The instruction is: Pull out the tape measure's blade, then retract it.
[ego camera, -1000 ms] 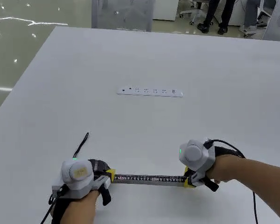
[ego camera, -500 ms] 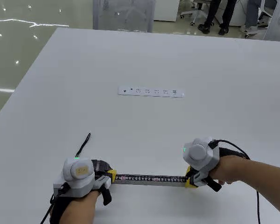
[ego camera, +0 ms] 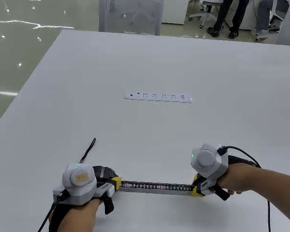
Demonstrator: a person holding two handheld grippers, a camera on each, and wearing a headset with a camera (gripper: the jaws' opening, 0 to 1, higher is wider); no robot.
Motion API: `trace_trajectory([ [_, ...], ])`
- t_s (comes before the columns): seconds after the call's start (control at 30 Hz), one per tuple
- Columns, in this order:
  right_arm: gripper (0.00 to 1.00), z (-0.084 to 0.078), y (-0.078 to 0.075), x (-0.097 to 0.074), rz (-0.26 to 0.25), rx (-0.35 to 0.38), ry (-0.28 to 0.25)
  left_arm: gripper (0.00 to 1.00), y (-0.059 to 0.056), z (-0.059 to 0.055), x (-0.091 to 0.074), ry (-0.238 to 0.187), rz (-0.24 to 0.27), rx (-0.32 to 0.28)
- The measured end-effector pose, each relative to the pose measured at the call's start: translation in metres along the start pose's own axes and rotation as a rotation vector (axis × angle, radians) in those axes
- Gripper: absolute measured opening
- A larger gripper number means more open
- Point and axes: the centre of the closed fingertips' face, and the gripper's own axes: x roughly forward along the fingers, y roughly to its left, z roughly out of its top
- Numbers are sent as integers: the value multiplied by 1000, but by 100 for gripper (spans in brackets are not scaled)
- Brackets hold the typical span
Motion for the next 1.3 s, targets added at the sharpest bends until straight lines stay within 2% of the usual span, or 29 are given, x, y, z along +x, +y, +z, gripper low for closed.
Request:
trace_trajectory([
  [0.43,13,6,0,2,-1,5,-7,60,0,0,1,2,-4,-9],
  [0.8,13,28,4,7,9,0,-35,60,0,-1,0,12,-12,-19],
  [1.3,13,45,6,13,23,7,-54,60,0,0,0,16,-18,-32],
])
